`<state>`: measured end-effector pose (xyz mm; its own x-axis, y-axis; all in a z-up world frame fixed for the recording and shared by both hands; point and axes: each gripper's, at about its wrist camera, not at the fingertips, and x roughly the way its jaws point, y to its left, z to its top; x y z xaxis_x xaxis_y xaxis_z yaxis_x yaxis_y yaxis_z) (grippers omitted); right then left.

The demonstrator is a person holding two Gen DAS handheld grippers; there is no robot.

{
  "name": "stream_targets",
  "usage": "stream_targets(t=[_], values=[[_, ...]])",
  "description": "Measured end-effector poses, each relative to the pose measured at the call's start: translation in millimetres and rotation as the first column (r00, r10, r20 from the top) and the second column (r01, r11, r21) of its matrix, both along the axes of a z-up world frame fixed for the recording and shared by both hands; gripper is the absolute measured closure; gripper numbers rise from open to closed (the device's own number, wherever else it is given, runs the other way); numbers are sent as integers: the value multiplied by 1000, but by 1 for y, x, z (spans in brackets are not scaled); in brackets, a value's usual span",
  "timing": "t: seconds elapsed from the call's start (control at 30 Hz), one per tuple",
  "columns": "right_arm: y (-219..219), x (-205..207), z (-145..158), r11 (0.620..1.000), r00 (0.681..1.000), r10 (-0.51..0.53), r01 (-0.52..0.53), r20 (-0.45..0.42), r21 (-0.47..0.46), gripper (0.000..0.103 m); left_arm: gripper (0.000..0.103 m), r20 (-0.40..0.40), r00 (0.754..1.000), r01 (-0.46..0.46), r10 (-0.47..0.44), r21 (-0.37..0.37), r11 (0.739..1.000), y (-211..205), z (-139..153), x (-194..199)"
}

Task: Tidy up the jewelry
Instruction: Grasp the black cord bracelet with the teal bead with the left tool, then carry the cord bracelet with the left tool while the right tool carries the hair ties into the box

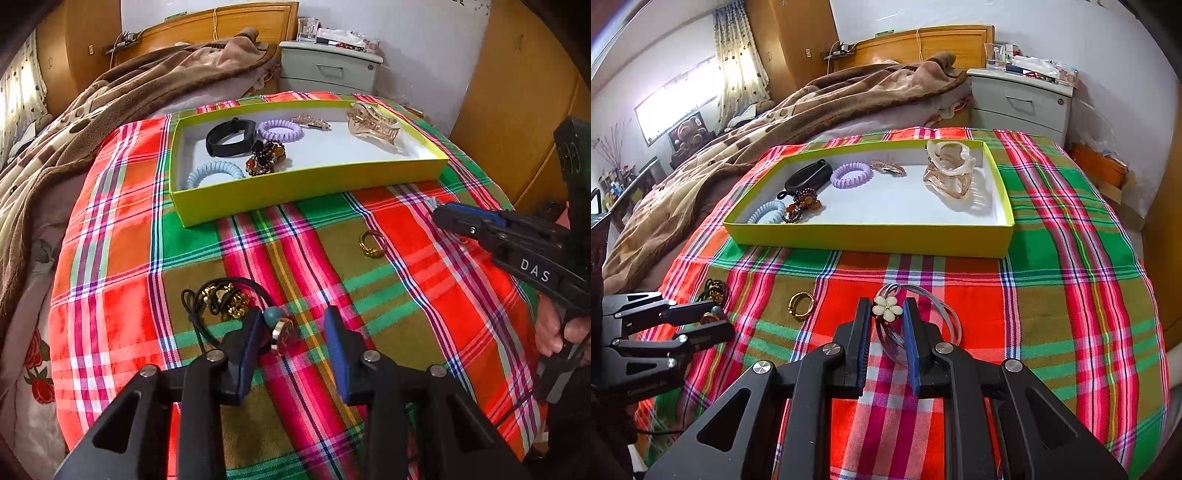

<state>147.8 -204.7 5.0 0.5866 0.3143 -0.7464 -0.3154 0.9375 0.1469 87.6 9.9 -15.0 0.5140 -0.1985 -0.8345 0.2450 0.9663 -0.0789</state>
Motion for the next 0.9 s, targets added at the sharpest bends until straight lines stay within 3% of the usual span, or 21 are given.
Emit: stream_targets(t=[0.17,0.37,0.9], values=[[1,-1,2,1000,1000,-1,1,5,0,85,86,-4,1000,-22,22,5,1000,6,0,3],[1,-1,3,1000,1000,-9,9,11,-5,85,86,-8,999,-33,33,-23,999,12,1,4],[0,-4,18,1000,998,-24,25,51,-14,85,86,81,994,-69,74,-60,996,30,35,-4]])
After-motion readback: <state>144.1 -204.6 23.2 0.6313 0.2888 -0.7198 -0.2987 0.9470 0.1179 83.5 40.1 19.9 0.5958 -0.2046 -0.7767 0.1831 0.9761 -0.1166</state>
